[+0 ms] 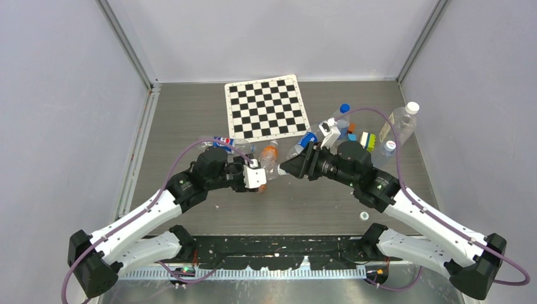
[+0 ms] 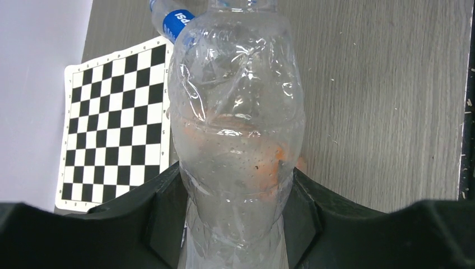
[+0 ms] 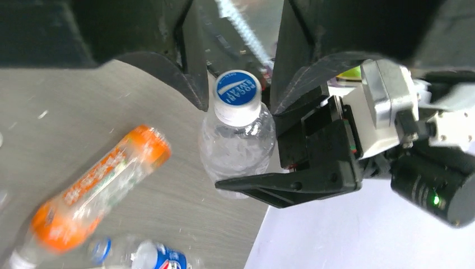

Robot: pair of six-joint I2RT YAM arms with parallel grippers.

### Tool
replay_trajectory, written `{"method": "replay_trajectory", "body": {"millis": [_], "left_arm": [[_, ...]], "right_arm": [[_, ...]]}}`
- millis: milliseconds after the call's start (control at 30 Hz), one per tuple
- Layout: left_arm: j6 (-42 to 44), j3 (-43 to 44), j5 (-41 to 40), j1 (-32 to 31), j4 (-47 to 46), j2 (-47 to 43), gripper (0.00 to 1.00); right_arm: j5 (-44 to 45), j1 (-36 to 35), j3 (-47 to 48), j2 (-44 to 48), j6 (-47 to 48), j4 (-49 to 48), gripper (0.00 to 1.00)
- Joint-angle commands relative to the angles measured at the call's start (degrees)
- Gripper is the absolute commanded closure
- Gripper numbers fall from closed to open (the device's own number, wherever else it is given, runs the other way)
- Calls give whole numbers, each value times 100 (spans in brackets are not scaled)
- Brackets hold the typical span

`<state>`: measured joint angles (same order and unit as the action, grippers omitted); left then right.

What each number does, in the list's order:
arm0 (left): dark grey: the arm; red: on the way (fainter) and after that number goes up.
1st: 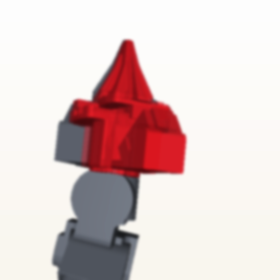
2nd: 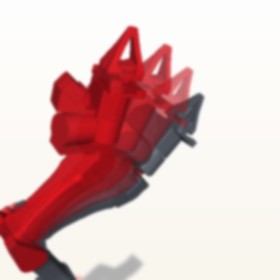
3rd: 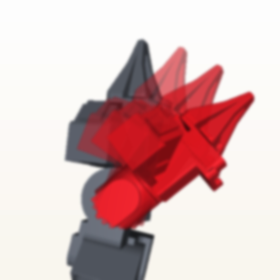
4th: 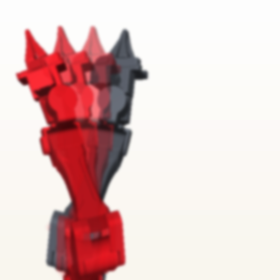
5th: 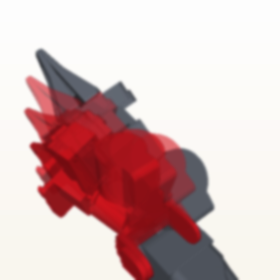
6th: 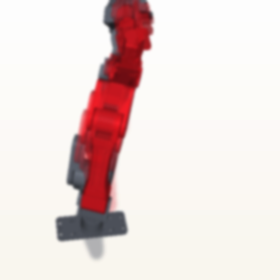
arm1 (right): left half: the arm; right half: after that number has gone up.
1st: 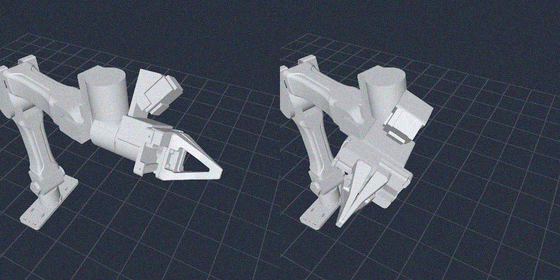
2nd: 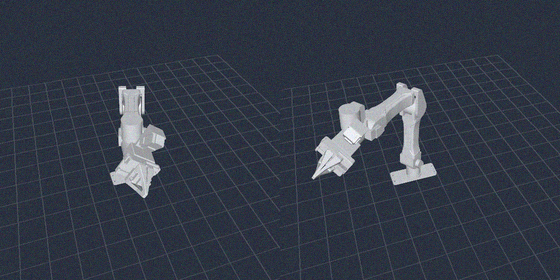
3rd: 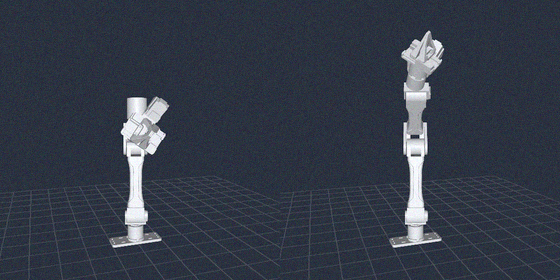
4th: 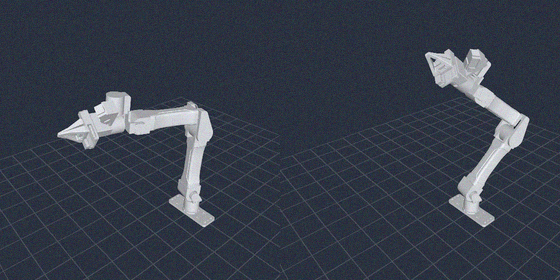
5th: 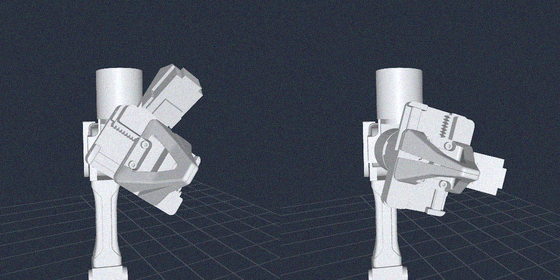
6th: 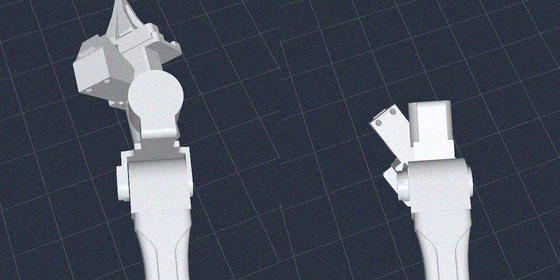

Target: Screw on the bottle caps

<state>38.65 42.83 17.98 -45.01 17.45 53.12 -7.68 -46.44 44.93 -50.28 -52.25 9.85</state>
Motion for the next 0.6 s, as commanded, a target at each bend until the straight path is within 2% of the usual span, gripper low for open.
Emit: {"method": "replay_trajectory", "body": {"millis": [0, 33, 67, 133, 200, 333, 567], "left_arm": [[36, 166, 95, -34, -423, 12, 84], [10, 184, 166, -34, -397, 34, 84], [-16, 206, 211, -34, -372, 60, 84], [-55, 240, 288, -34, -326, 106, 84], [-82, 283, 362, -34, -261, 155, 84], [-152, 335, 550, -34, -216, 236, 84], [-231, 408, 873, -34, -131, 304, 84]], "right_arm": [[-184, -60, 721, 260, 3348, 400, 46], [-248, -63, 725, 319, 4479, 521, 44], [-418, -60, 692, 465, 4993, 723, 43], [-676, -59, 602, 682, 6783, 962, 41], [-958, -59, 577, 819, 7786, 1230, 41], [-1485, -59, 719, 771, 8885, 1684, 41], [-2033, -59, 1004, 324, 9490, 1921, 41]]}}
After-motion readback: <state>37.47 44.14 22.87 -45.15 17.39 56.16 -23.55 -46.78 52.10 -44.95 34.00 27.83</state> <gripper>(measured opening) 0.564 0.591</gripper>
